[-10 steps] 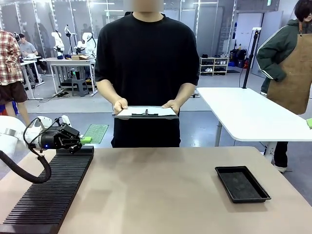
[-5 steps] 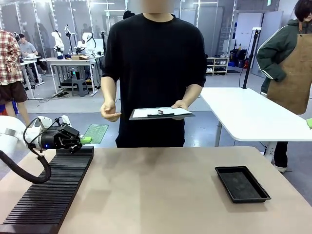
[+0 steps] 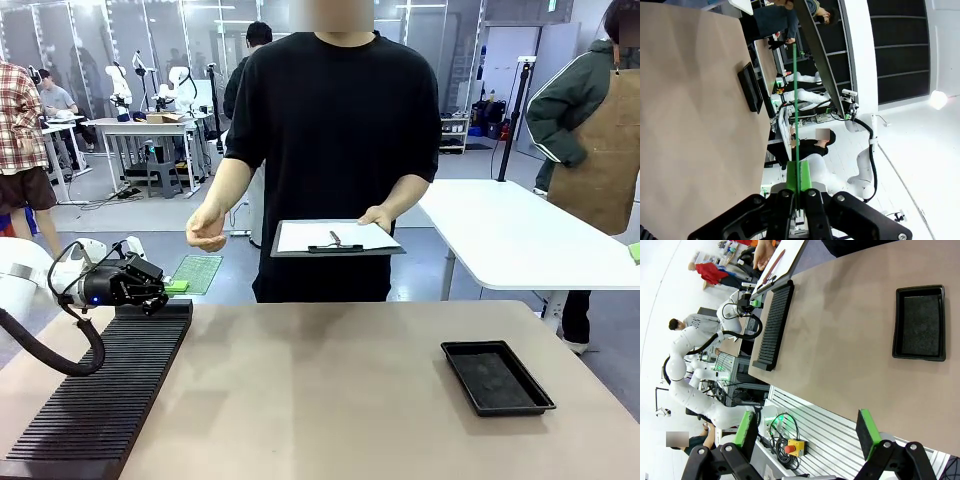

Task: Inspect the PCB.
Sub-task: Release the Blank PCB you were holding.

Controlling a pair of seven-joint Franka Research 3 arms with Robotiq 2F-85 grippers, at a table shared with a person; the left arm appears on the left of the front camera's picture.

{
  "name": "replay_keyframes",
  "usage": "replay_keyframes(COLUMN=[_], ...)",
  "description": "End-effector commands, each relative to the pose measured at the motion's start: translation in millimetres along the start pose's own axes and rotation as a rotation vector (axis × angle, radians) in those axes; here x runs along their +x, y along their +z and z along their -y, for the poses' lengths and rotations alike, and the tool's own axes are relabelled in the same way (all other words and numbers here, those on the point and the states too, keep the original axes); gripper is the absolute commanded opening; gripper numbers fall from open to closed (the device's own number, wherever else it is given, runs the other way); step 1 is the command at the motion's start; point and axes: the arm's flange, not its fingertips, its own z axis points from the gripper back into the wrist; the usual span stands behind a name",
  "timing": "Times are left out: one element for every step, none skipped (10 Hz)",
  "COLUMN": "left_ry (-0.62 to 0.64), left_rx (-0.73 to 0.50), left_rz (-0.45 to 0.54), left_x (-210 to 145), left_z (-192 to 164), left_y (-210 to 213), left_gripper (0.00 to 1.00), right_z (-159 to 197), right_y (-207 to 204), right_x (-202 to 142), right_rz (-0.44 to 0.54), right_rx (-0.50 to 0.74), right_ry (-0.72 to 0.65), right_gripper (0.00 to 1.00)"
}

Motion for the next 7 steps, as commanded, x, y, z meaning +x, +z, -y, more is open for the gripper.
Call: replay_keyframes(left_ry=[-0.01,-0.01,-0.01,-0.01,-0.01,-0.01,-0.01], left_rx=[0.004,0.004,0.004,0.004,0.004,0.004,0.004], left_rz=[-0.011,-0.011,-0.011,-0.011,-0.011,-0.011,-0.011], left_x=[0.1,0.1,0.1,0.1,0.1,0.1,0.1], left_z=[5.4,5.4,5.4,5.4,5.4,5.4,5.4], left_y=[-1.2,-1.2,-1.2,-1.2,-1.2,-1.2,-1.2], left_gripper=[0.0,0.0,0.0,0.0,0.0,0.0,0.0], right_z=[-0.4,-0.4,-0.4,-0.4,-0.4,-0.4,-0.4], right_y=[0.4,0.4,0.4,0.4,0.4,0.4,0.4], right_x=[0.6,0.6,0.6,0.6,0.6,0.6,0.6], right_rz=[0.004,0.004,0.004,0.004,0.004,0.004,0.004], right_rx=[0.009,0.009,0.009,0.009,0.009,0.009,0.009], right_ry=[0.013,0.013,0.013,0.013,0.013,0.013,0.013], right_gripper=[1.0,1.0,1.0,1.0,1.0,1.0,1.0])
